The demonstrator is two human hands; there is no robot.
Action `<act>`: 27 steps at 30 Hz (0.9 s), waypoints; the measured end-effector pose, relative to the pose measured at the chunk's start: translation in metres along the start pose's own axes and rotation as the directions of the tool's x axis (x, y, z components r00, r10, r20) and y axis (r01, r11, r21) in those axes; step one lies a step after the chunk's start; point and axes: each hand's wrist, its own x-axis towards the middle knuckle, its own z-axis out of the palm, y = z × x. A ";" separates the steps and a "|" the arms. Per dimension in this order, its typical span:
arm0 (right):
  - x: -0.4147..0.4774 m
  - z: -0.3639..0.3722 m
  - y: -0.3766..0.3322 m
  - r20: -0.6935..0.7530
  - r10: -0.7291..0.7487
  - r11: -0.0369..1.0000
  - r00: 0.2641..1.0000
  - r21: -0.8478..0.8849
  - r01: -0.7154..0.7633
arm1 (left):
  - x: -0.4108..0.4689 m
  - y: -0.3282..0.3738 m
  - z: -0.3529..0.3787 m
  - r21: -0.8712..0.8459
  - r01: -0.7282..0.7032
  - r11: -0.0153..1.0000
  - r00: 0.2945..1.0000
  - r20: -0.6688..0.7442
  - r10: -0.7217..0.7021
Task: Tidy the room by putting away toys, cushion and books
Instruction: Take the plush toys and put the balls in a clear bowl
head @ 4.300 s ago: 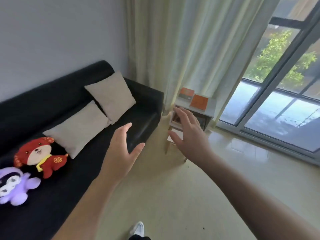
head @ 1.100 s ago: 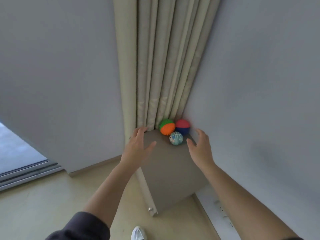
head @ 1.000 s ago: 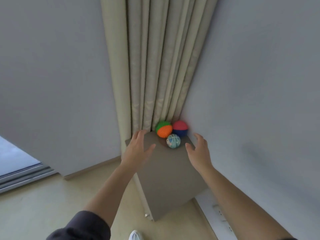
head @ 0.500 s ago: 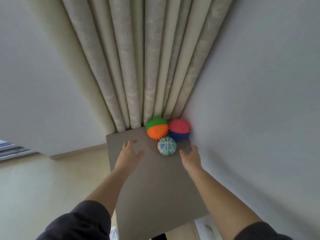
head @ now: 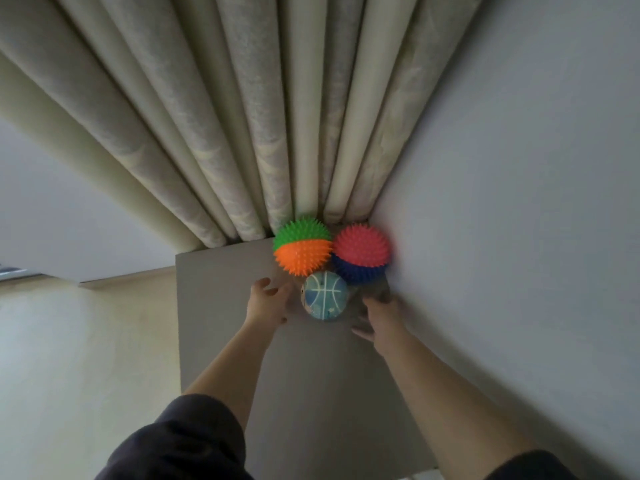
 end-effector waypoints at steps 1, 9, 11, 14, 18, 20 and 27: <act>0.001 0.003 -0.001 0.023 0.001 1.000 1.000 0.015 -0.002 | 0.003 0.000 0.002 -0.018 0.018 1.000 1.000 -0.003 -0.018; 0.020 0.013 0.003 0.044 -0.043 0.994 0.998 0.099 0.039 | 0.017 -0.006 0.016 -0.098 0.026 0.995 0.999 0.035 -0.022; 0.018 0.010 0.003 0.058 -0.062 0.993 0.996 0.108 0.055 | 0.016 -0.009 0.014 -0.074 0.002 0.997 1.000 0.022 -0.001; 0.005 0.005 0.001 0.081 -0.076 0.990 0.994 0.126 0.065 | 0.005 -0.010 0.011 -0.054 -0.027 0.998 0.999 0.022 0.028; -0.019 -0.004 -0.002 0.168 -0.134 0.987 0.977 0.107 0.117 | -0.017 -0.001 -0.002 -0.069 -0.067 0.995 0.997 0.030 0.069; -0.035 -0.010 -0.003 0.260 -0.161 0.986 0.952 0.084 0.144 | -0.033 0.006 -0.014 -0.097 -0.068 0.993 0.996 0.053 0.073; -0.131 -0.010 -0.002 0.521 -0.176 0.983 0.836 0.144 0.117 | -0.114 0.025 -0.096 -0.203 -0.103 0.974 0.989 0.084 0.123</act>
